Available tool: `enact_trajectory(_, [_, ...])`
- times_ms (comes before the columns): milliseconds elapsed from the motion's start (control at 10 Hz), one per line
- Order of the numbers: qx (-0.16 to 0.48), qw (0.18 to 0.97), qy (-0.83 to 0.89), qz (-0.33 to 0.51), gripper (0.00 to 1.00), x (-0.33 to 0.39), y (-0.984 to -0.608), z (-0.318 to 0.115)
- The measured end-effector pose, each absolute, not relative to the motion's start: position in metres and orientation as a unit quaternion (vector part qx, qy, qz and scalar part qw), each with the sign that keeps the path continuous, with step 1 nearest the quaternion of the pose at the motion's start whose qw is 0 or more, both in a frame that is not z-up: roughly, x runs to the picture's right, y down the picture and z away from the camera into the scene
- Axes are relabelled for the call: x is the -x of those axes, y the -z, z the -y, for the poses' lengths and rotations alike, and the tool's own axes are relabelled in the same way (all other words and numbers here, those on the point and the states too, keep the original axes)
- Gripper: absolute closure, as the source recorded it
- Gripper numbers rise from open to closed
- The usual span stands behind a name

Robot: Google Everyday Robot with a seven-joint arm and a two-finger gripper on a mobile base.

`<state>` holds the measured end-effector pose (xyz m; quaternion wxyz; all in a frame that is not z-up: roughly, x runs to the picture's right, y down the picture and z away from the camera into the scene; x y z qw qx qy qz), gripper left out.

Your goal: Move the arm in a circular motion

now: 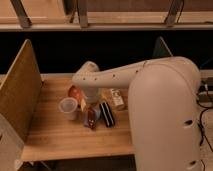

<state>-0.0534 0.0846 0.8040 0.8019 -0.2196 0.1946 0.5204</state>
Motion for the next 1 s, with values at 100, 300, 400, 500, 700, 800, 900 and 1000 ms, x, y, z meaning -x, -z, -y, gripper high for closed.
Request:
enact_trajectory(100, [0.209,0.803,-0.524,-0.192,0.20,0.050,-0.799,-0.075])
enact_trajectory(300, [0.183,0.799,-0.546,-0.172,0.20,0.037,-0.779,-0.044])
enact_trajectory(400, [0.167,0.795,-0.562,-0.154,0.20,0.031,-0.767,-0.027])
enact_trajectory(500, [0.160,0.793,-0.569,-0.146,0.20,0.027,-0.761,-0.018])
enact_trajectory(700, [0.160,0.794,-0.568,-0.143,0.20,0.030,-0.760,-0.018])
enact_trajectory(800, [0.163,0.795,-0.567,-0.143,0.20,0.033,-0.761,-0.020])
enact_trajectory(900, [0.165,0.792,-0.568,-0.147,0.20,0.031,-0.764,-0.023])
enact_trajectory(1000, [0.166,0.788,-0.571,-0.161,0.20,0.024,-0.775,-0.027])
